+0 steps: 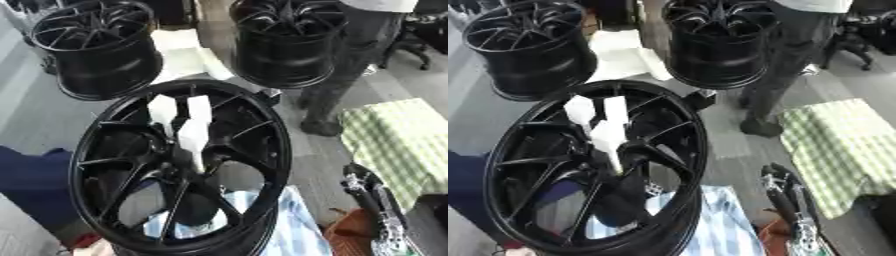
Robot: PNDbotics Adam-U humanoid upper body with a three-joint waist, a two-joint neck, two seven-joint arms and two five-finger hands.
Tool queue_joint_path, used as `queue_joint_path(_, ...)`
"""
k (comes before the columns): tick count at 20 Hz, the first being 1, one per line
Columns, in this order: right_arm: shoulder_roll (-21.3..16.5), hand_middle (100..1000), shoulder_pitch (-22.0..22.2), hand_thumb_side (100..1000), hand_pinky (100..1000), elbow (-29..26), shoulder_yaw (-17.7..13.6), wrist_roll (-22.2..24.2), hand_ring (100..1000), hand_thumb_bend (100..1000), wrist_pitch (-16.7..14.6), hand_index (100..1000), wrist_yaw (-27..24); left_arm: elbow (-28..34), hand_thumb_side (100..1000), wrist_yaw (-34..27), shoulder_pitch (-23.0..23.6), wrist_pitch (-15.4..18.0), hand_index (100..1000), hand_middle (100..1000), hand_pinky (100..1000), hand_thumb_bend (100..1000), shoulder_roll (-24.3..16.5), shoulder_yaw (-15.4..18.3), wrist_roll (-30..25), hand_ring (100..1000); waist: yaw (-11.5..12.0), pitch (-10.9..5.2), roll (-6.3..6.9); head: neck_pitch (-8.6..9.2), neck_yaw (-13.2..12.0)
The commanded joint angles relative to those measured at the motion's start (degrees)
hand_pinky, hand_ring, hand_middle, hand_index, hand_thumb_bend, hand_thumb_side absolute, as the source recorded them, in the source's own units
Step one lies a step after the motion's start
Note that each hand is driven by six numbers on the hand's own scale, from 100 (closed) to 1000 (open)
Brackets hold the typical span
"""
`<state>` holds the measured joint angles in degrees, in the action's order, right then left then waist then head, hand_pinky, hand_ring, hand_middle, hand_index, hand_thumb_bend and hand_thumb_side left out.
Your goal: Pull the pin out of the wheel hub.
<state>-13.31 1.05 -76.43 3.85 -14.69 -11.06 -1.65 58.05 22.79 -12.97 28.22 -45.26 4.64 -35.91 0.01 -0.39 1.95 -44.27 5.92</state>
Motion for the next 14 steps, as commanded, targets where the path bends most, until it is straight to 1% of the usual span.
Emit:
queue_joint_path(1, -0.2, 719, -0.6, 683, 721, -0.9, -0.6, -0.4, 695, 230, 0.0, 859, -0.3, 6.8, 777, -11.2, 1.9, 5.5, 835, 639, 541, 100, 2.8, 5.2, -8.9, 1000, 0.2, 0.04, -0.11, 0.15, 0.3)
queue_joint_path(3, 0.0, 719, -0.6, 684, 721, -1.0, -0.7, -0.6, 695, 229, 0.0, 859, -0.3, 11.8, 770, -19.4, 4.3, 1.5, 828, 628, 541, 100, 7.4, 8.6, -9.2, 1000, 0.5, 0.15, -0.38, 0.15, 0.5)
queue_joint_path(4, 0.0, 719, -0.6, 684, 721, -1.1, -0.7, -0.6, 695, 229, 0.0, 859, -0.3, 14.3, 771, -22.4, 5.3, -0.9, 827, 628, 543, 100, 9.8, 10.2, -8.8, 1000, 0.6, 0.21, -0.51, 0.15, 0.6)
queue_joint_path(6, 0.2, 720, -0.6, 685, 722, -1.2, -0.8, -0.7, 695, 229, 0.0, 859, -0.4, 18.8, 785, -25.6, 7.0, -6.2, 819, 625, 542, 100, 15.2, 13.1, -6.7, 1000, 0.8, 0.32, -0.76, 0.15, 0.5)
queue_joint_path(8, 0.5, 720, -0.7, 685, 722, -1.3, -0.9, -0.8, 695, 229, 0.0, 859, -0.4, 22.9, 807, -26.4, 8.4, -11.6, 819, 625, 544, 100, 21.3, 15.0, -2.7, 1000, 0.9, 0.43, -1.10, 0.15, 0.6)
queue_joint_path(10, 0.6, 719, -0.7, 685, 721, -1.3, -0.9, -0.8, 695, 228, 0.0, 859, -0.5, 26.7, 819, -25.5, 9.3, -16.2, 813, 621, 545, 100, 26.8, 16.1, 1.3, 1000, 1.0, 0.50, -1.45, 0.15, 0.6)
queue_joint_path(12, 0.8, 719, -0.7, 685, 720, -1.4, -0.9, -0.8, 695, 228, 0.0, 858, -0.6, 29.6, 829, -24.5, 9.5, -20.1, 806, 615, 543, 100, 31.4, 16.6, 5.3, 1000, 1.1, 0.45, -1.67, 0.15, 0.3)
queue_joint_path(14, 0.8, 720, -0.7, 684, 722, -1.3, -0.8, -0.8, 695, 229, 0.1, 859, -0.6, 31.4, 831, -24.7, 9.7, -23.1, 801, 610, 542, 100, 34.1, 16.3, 8.9, 1000, 1.1, 0.42, -1.78, 0.15, 0.1)
